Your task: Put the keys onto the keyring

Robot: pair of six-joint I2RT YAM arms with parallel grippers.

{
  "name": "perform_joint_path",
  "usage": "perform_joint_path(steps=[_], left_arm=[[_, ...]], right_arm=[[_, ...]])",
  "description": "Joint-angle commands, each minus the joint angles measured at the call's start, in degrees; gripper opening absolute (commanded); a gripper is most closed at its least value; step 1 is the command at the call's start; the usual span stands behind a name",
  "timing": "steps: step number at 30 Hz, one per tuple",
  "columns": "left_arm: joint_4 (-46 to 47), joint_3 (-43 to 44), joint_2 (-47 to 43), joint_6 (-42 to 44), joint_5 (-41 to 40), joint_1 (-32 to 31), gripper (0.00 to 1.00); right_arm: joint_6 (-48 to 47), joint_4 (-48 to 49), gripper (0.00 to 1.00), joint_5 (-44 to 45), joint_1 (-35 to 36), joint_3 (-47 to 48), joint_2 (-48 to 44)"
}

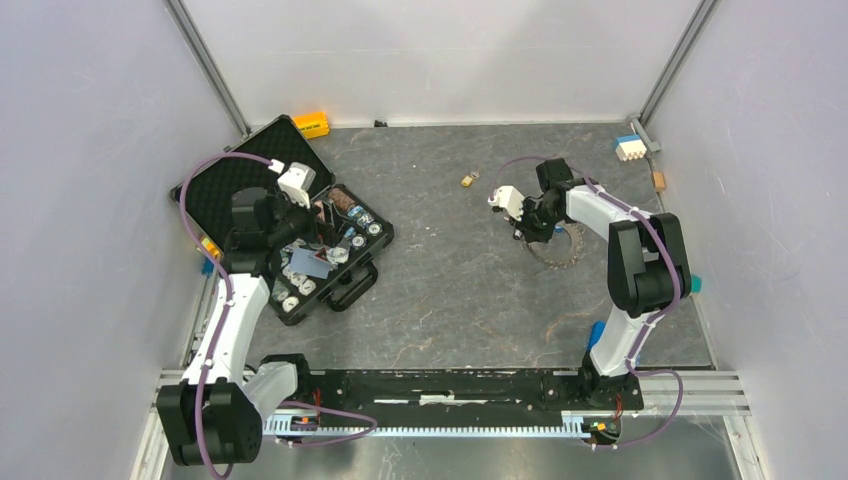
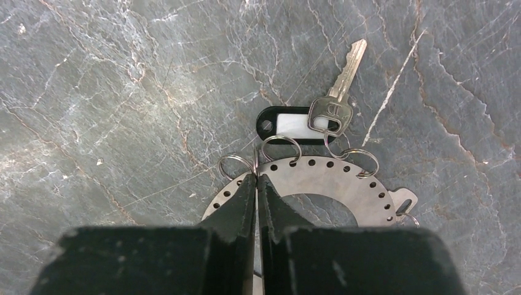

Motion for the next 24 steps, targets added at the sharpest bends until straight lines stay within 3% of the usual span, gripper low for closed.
perform_joint_path(steps=[1, 12, 16, 24], left_arm=[[2.15, -0.33, -0.74, 2.31, 1.31, -0.28, 1.00], [3.01, -0.24, 0.91, 4.32, 1.39, -1.59, 0.99], [2.86, -0.51, 1.73, 9.30, 8.83, -2.08, 0.97], [-1.83, 5.96, 8.46, 15.91, 13.07, -15.92, 0.86]], right_arm=[[-2.67, -1.67, 0.04, -1.90, -0.09, 2.76, 0.52], [-4.11, -2.31, 0.00, -7.20, -0.09, 1.43, -3.78], [-4.30, -0.94, 0.00, -13.28, -0.13, -0.39, -7.27], [-1.16, 3.60, 0.00, -29.18, -0.11, -4.75, -11.59]])
